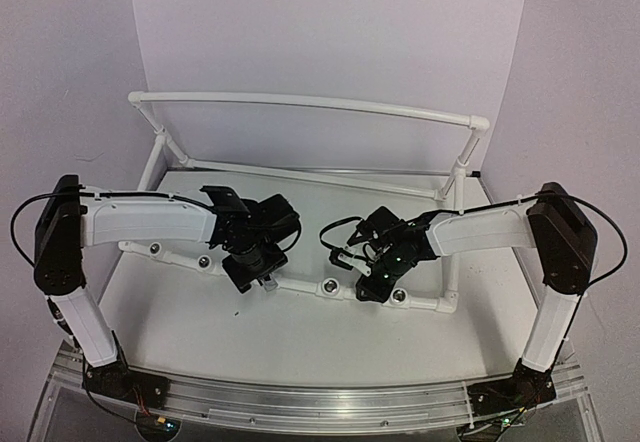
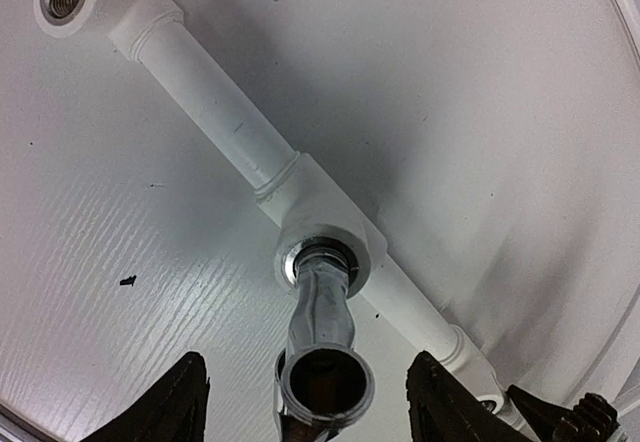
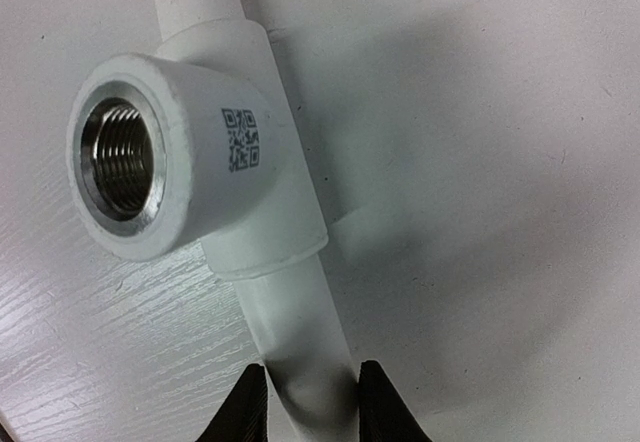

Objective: Install the water faucets

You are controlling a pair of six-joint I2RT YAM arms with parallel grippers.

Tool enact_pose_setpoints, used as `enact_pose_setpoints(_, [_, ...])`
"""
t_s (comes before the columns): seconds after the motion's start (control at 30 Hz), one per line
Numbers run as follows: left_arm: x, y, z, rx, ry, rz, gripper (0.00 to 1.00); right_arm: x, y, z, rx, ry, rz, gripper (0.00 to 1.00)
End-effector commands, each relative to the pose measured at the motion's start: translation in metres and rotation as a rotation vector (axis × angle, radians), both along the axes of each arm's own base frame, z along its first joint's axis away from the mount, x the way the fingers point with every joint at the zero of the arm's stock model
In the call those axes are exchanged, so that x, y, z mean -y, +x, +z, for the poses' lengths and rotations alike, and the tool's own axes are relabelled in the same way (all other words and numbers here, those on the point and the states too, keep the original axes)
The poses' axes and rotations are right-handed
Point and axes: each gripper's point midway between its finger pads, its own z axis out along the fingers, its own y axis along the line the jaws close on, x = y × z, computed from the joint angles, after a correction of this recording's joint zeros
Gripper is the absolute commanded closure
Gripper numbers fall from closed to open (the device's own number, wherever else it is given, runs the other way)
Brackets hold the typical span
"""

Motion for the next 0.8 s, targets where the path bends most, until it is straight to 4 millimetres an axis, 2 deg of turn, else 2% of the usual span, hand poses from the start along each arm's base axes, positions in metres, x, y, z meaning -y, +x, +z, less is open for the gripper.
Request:
enact_pose_setpoints(0.0, [0.008,0.002,-0.013,-0.012,-0.036,0.045,0.34,-0.005,-0.011,0.01,-0.035,0.02,0.022,0.71])
enact_pose_setpoints(0.23, [0.008,0.002,-0.022,-0.006,-0.05,0.05,0.47,-0.004,-0.011,0.01,-0.035,0.019,0.022,0.71])
enact_pose_setpoints(0.43, [0.003,-0.001,-0.027,-0.027,0.006,-0.003,0.69,-0.004,-0.011,0.009,-0.034,0.016,0.022,0.71])
enact_pose_setpoints(0.63, [-0.005,-0.002,-0.029,-0.067,0.116,-0.078,0.82,-0.003,-0.012,0.008,-0.034,0.011,0.024,0.71])
enact_pose_setpoints(0.77, [-0.005,0.001,-0.026,-0.074,0.181,-0.167,0.86,-0.002,-0.013,0.008,-0.035,0.007,0.026,0.72])
